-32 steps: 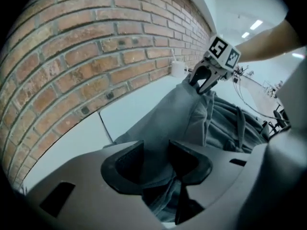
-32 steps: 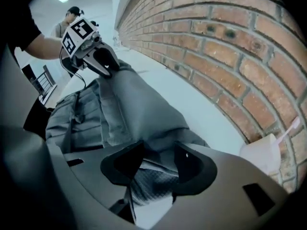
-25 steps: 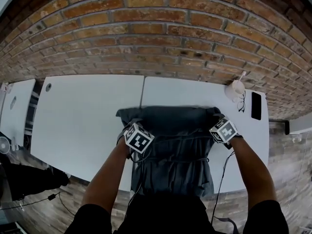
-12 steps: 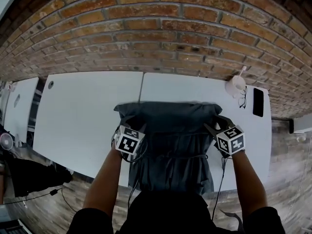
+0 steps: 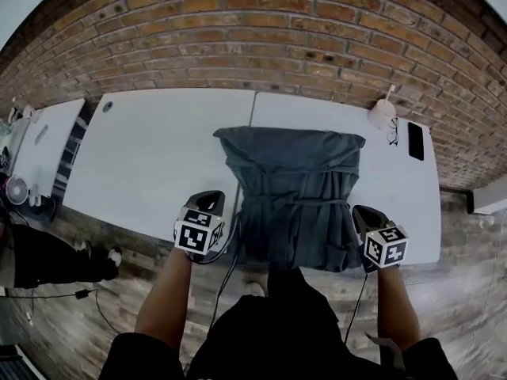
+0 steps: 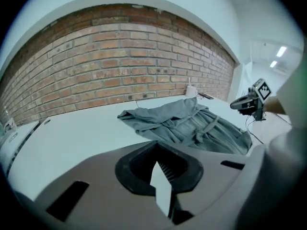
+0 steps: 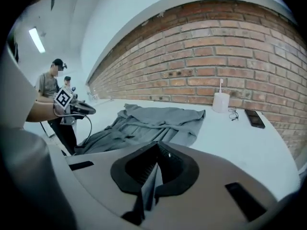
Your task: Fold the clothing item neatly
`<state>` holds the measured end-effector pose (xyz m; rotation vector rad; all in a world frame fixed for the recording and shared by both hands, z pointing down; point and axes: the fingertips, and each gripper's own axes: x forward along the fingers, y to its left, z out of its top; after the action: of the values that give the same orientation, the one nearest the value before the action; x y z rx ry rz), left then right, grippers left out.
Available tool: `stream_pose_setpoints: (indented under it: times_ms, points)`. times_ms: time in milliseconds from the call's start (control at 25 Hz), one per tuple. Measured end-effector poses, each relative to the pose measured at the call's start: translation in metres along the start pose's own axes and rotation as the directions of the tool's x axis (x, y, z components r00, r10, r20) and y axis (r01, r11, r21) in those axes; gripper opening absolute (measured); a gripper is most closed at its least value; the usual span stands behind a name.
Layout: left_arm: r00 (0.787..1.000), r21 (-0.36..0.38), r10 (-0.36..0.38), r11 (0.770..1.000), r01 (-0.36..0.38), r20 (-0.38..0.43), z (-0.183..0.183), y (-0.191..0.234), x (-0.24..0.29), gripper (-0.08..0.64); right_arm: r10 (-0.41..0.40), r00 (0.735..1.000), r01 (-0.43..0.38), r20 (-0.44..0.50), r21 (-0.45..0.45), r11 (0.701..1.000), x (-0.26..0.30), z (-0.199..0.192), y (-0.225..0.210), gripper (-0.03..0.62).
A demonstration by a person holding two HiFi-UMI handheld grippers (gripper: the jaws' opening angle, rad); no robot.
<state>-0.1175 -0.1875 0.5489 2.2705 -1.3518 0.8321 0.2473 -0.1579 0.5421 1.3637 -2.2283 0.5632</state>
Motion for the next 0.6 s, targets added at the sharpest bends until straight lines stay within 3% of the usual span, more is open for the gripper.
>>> stream_pose_setpoints:
  times_ms: [200, 400, 600]
  points:
    - [0.998, 0.003, -0.056, 0.998, 0.056, 0.008, -0.046, -0.029, -0.057, 0.000, -0.029, 0.999, 0.030, -0.024, 0.055, 0.998, -0.045, -0.057, 0.032, 0.002]
    - [0.992, 0.002, -0.105, 0.994, 0.105, -0.064, -0.111, -0.069, -0.074, 0.000, -0.110, 0.988, 0.122, -0.109, 0.107, 0.987, -0.080, -0.125, 0.037, 0.003]
    - [0.986, -0.058, -0.039, 0.998, 0.029, -0.165, -0.181, -0.087, -0.063, 0.016, -0.164, 0.966, 0.191, -0.198, 0.125, 0.974, -0.105, -0.182, 0.024, 0.010]
